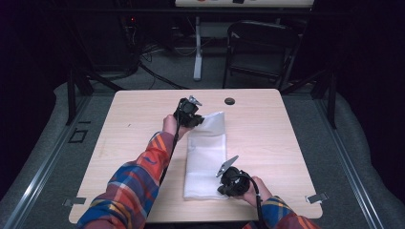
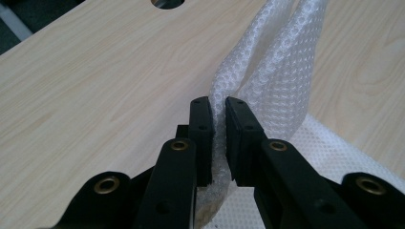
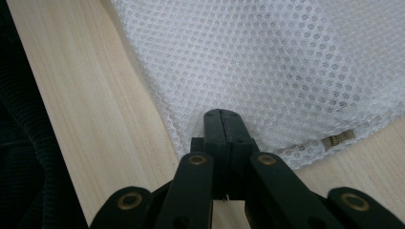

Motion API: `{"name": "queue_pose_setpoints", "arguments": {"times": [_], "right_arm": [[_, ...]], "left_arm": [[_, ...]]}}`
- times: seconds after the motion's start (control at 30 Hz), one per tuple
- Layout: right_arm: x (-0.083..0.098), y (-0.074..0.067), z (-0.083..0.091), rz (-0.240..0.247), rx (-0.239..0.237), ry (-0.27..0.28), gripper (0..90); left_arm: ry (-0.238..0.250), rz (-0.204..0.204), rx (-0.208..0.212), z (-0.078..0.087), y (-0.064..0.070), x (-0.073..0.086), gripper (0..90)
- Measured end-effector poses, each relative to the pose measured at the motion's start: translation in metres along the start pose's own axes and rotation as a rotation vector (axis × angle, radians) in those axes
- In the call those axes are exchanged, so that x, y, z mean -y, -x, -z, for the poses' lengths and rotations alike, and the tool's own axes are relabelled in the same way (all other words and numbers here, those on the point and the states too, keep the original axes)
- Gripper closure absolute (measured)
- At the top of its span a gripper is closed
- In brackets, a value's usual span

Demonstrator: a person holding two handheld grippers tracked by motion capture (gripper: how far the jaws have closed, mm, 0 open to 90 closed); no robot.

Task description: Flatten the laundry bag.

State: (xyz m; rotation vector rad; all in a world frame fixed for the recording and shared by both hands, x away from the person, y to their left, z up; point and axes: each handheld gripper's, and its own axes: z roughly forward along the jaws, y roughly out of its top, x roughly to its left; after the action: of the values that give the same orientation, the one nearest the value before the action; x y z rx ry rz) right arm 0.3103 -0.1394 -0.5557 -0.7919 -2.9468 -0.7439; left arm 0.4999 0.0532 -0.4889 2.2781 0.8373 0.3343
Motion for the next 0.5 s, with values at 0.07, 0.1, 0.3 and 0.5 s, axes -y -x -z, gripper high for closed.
{"name": "queue_pose_setpoints", "arguments": {"times": [0.07, 0.1, 0.3, 0.5], "right_arm": [[0.0, -0.001, 0.0, -0.004, 0.007, 0.001, 90.0], [0.0, -0.001, 0.0, -0.001, 0.011, -0.003, 90.0], [0.0, 0.0, 0.001, 0.007, 0.011, -0.013, 90.0], [0.0, 0.0, 0.001, -0.003, 0.008, -0.004, 90.0]], "left_arm": [[-0.008, 0.0, 0.002, -0.001, -0.001, -0.002, 81.4], [-0.009, 0.0, -0.005, -0.002, -0.002, -0.004, 81.2], [-0.01, 0.006, -0.027, -0.008, -0.004, -0.009, 80.1], [0.008, 0.02, -0.059, -0.009, -0.008, -0.013, 76.4]]}}
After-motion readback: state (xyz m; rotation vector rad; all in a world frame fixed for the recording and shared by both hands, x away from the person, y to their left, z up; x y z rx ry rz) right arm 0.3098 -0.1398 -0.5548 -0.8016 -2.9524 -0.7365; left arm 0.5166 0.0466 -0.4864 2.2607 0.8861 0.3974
